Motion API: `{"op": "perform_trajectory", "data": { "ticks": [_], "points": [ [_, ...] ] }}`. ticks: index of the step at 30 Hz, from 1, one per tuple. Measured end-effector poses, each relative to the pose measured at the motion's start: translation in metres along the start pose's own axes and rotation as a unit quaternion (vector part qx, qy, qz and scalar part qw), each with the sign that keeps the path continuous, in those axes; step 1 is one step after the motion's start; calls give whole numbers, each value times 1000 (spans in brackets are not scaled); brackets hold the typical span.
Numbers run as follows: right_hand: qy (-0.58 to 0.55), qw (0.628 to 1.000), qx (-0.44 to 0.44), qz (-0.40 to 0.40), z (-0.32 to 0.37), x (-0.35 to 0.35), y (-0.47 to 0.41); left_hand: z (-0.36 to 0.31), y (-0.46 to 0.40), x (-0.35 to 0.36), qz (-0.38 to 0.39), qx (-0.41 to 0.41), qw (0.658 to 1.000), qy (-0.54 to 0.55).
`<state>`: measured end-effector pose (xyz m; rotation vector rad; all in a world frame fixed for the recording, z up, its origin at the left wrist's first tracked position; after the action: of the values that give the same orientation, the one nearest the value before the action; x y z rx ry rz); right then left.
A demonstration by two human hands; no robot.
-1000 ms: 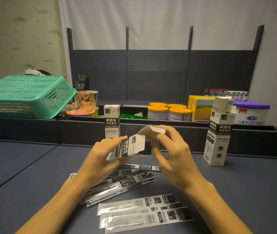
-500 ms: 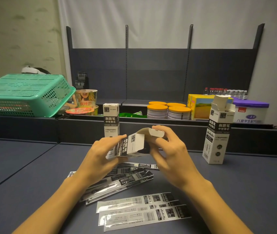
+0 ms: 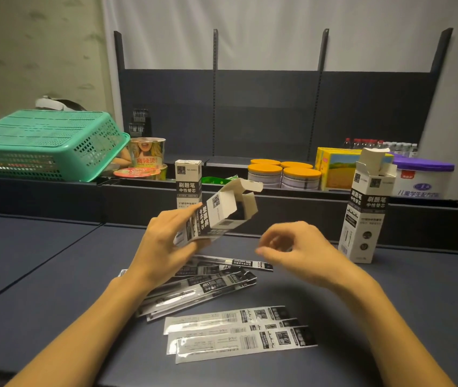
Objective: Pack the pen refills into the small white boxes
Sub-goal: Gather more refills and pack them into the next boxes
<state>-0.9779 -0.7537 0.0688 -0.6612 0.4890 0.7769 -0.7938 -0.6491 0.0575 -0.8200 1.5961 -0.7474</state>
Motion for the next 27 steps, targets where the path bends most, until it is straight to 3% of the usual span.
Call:
{"op": "perform_trajectory", "data": {
  "ticks": [5, 11, 15, 19, 24, 27],
  "points": [
    [50, 966, 111, 229, -28, 40, 15, 3, 0, 3, 10, 0, 1000, -10],
    [95, 938, 161, 293, -38, 57, 24, 1, 0, 4, 12, 2, 1000, -10],
    [100, 938, 163, 288, -41, 57, 24, 0, 0, 3, 11, 5, 1000, -9],
    [71, 960, 143, 228, -37, 43, 16, 3, 1, 4, 14, 5, 1000, -12],
    [-125, 981, 79, 124, -14, 19, 8, 4, -1, 4, 9, 0, 1000, -19],
    [-313, 947, 38, 54, 4, 0, 8, 3, -1, 3, 6, -2, 1000, -17]
  ]
}}
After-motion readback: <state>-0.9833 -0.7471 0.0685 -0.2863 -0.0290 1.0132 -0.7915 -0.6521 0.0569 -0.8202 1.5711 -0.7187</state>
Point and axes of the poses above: each hand's wrist, its own y-axis away from the middle knuckle, its own x-axis out of the palm, z = x × y, the point moved 9 cm from there along -y, towards the middle knuckle, and after that the axes turned 11 degrees about -y, right-handed, at the moved point
